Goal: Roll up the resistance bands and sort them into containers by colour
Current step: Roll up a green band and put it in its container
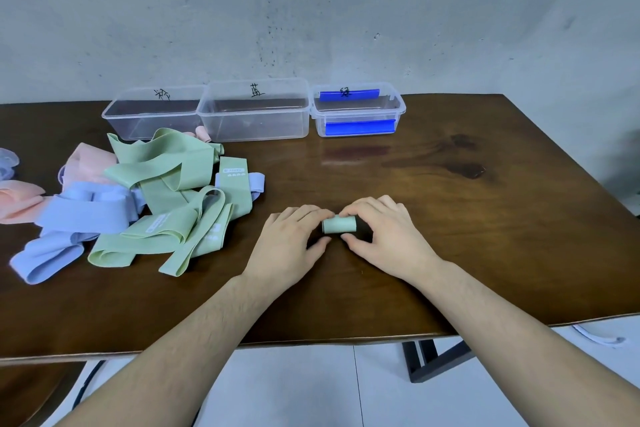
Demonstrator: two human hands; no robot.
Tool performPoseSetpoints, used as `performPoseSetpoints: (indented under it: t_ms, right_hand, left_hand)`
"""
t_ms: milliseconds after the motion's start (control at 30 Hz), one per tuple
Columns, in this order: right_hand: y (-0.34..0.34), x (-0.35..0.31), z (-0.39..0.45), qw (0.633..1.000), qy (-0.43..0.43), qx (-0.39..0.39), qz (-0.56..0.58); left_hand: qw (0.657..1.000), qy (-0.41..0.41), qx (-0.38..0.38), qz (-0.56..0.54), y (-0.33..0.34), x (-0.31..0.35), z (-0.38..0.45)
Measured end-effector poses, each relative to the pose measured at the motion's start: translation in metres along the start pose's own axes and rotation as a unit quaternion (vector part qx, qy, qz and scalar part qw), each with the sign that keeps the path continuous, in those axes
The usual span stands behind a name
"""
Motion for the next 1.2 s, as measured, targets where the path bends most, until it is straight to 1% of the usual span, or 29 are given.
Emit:
performPoseSetpoints:
  t_ms: [100, 200, 300, 400, 500, 600, 700, 800, 867, 900, 933, 967, 1033, 1200]
  right_hand:
    - [-0.001, 0.002, 0.003, 1.0, 0.002, -0.001, -0.002]
    - [0.003, 0.005, 0.009, 0.999, 0.018, -0.028, 0.009]
    - [0.005, 0.008, 0.015, 0.998, 0.038, -0.038, 0.031]
    - [0.005, 0.008, 0.019, 0.997, 0.048, -0.034, 0.055]
    - [0.0, 0.006, 0.019, 0.99, 0.064, -0.021, 0.124]
    - [-0.005, 0.001, 0.015, 0.967, 0.101, -0.031, 0.231]
    - [-0.01, -0.006, 0.013, 0.935, 0.133, -0.004, 0.328]
    - [-0.015, -0.014, 0.013, 0.916, 0.152, 0.042, 0.369]
    - [-0.017, -0.02, 0.014, 0.904, 0.156, 0.057, 0.393]
    - [-0.018, -0.025, 0.015, 0.902, 0.152, 0.059, 0.399]
    - [-0.017, -0.03, 0.016, 0.902, 0.146, 0.059, 0.402]
    - [-0.017, -0.034, 0.018, 0.902, 0.141, 0.06, 0.403]
    - [-0.016, -0.039, 0.02, 0.902, 0.139, 0.063, 0.404]
    - [-0.012, -0.054, 0.024, 0.91, 0.126, 0.041, 0.393]
  left_hand:
    - [1.0, -0.005, -0.007, 0.003, 0.001, -0.002, 0.004]
    - [1.0, -0.021, -0.022, 0.008, 0.003, -0.005, 0.01]
    - [0.998, -0.041, -0.037, -0.004, 0.006, -0.007, 0.016]
    - [0.995, -0.072, -0.035, -0.053, 0.008, -0.011, 0.019]
    - [0.98, -0.104, -0.029, -0.166, 0.006, -0.014, 0.02]
    - [0.939, -0.146, -0.019, -0.311, -0.002, -0.013, 0.015]
    - [0.879, -0.192, 0.001, -0.437, -0.008, -0.007, 0.007]
    - [0.805, -0.246, 0.014, -0.539, -0.007, 0.0, 0.0]
    - [0.745, -0.259, 0.024, -0.614, -0.004, 0.007, -0.002]
    - [0.72, -0.261, 0.032, -0.643, -0.004, 0.009, -0.002]
    - [0.701, -0.264, 0.042, -0.661, -0.004, 0.01, -0.001]
    - [0.688, -0.269, 0.051, -0.672, -0.004, 0.009, -0.001]
    - [0.674, -0.282, 0.058, -0.681, -0.003, 0.005, 0.0]
    - [0.638, -0.299, 0.051, -0.708, -0.007, -0.007, -0.002]
Point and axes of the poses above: each hand's wrist, its own z-axis towards the middle knuckle, its own y-axis out of the palm, x = y × z, the point moved 7 cm from there along z, towards the middle knuckle, and after that the axes turned 6 degrees about y, right-handed, at the moved point
